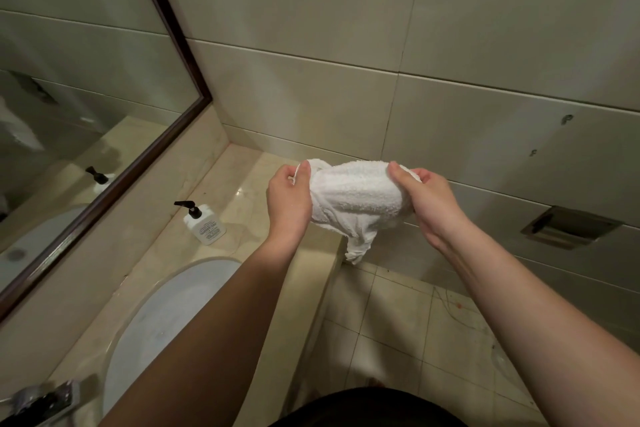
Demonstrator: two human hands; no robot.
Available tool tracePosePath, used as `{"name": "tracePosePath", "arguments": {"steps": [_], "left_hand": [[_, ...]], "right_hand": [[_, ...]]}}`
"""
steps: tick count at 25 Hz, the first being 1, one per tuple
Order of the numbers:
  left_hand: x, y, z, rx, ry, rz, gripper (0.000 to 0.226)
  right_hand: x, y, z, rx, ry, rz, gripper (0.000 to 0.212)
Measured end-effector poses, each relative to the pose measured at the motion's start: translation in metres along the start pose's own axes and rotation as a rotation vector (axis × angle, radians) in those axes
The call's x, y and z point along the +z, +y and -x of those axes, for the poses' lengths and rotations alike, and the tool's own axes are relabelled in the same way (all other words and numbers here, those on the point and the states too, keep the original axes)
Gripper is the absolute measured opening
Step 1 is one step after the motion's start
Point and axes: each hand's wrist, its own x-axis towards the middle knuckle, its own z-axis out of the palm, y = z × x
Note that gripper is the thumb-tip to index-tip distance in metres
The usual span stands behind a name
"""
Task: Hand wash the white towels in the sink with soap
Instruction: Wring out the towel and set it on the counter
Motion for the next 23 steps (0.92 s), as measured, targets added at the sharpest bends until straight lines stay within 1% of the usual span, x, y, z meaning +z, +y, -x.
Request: {"name": "tracePosePath", "arguments": {"steps": [2,4,5,6,8,11,15,17,19,21,23], "left_hand": [[-0.002,-0.001,-0.003,-0.049,-0.028,0.041,0.035],[-0.003,0.000,-0.005,-0.222,-0.103,0.247,0.035],[-0.005,-0.001,-0.006,-0.314,-0.140,0.337,0.038],[-0.007,-0.002,-0.006,-0.352,-0.164,0.383,0.038],[-0.013,-0.008,-0.009,-0.312,-0.137,0.351,0.036],[-0.030,-0.016,-0.020,-0.283,-0.033,0.247,0.049],[-0.057,-0.020,-0.035,-0.250,0.068,0.215,0.039],[-0.068,-0.028,-0.039,-0.238,0.063,0.179,0.045],[-0.076,-0.049,-0.040,-0.213,0.027,0.112,0.051],[-0.081,-0.082,-0.037,-0.193,-0.006,0.018,0.047],[-0.084,-0.120,-0.031,-0.245,-0.042,-0.058,0.048]], "right_hand": [[0.003,-0.001,-0.005,0.010,-0.052,-0.026,0.029],[0.004,-0.003,-0.014,0.016,-0.078,-0.021,0.032],[0.006,-0.004,-0.017,0.016,-0.074,0.008,0.027],[0.008,-0.003,-0.021,0.012,-0.069,0.041,0.020],[0.017,0.001,-0.028,0.006,-0.082,0.104,0.012],[0.038,0.007,-0.038,-0.012,-0.117,0.181,0.018],[0.076,0.013,-0.048,-0.160,-0.145,0.171,0.017],[0.095,0.025,-0.048,-0.210,-0.190,0.202,0.013],[0.110,0.051,-0.047,-0.204,-0.222,0.275,0.018],[0.118,0.084,-0.046,-0.154,-0.240,0.356,0.022],[0.121,0.114,-0.046,-0.085,-0.261,0.449,0.021]]}}
